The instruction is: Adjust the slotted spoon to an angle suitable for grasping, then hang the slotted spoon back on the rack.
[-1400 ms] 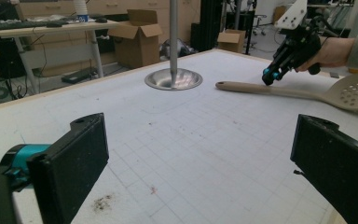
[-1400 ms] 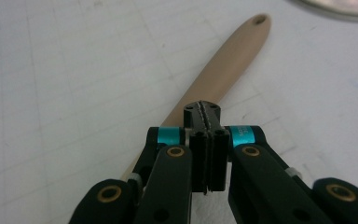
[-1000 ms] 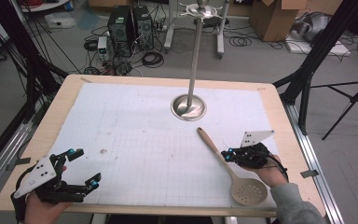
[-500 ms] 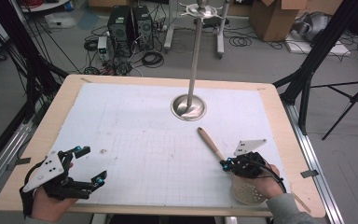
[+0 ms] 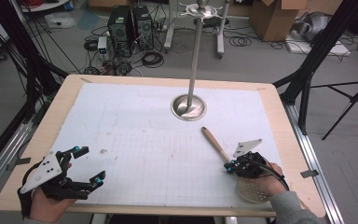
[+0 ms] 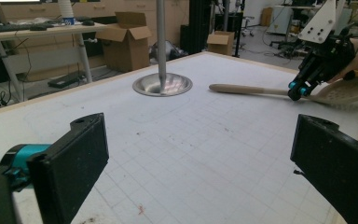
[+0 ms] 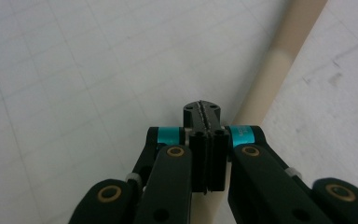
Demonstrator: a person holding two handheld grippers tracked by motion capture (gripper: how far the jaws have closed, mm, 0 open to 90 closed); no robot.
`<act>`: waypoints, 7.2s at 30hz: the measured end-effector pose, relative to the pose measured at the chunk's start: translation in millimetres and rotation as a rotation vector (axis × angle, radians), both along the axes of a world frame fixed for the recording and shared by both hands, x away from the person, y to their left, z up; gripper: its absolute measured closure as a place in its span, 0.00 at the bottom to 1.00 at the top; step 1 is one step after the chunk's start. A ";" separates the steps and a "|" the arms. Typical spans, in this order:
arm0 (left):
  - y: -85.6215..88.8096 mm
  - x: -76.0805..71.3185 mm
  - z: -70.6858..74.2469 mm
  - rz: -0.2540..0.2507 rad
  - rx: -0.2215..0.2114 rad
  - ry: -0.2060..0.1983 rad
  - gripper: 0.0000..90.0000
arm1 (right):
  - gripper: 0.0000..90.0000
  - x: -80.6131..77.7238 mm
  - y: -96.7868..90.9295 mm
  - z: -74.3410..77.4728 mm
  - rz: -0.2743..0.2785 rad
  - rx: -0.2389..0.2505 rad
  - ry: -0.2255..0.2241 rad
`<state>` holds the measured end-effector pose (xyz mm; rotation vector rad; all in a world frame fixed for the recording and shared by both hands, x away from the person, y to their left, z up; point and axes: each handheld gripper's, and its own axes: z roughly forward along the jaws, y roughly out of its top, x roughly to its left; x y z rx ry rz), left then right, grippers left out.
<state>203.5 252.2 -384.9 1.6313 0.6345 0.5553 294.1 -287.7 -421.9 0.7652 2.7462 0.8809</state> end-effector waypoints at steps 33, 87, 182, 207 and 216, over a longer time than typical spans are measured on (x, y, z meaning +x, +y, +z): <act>2.6 -0.8 -0.3 0.007 -0.003 0.001 0.05 | 1.00 48.4 -0.2 -3.3 -0.318 0.176 -0.014; 0.6 0.7 0.5 -0.009 -0.009 -0.005 0.05 | 1.00 54.4 70.1 7.3 -0.146 0.034 -0.037; -15.3 8.4 -3.3 -0.042 0.013 0.010 0.05 | 0.56 10.8 20.6 5.0 0.221 -0.123 0.058; -14.8 8.9 -3.2 -0.043 0.013 0.012 0.05 | 0.87 3.3 18.3 7.0 0.165 -0.117 0.074; -14.3 8.7 -3.3 -0.041 0.008 0.013 0.05 | 0.88 4.4 10.2 16.5 0.144 -0.055 0.071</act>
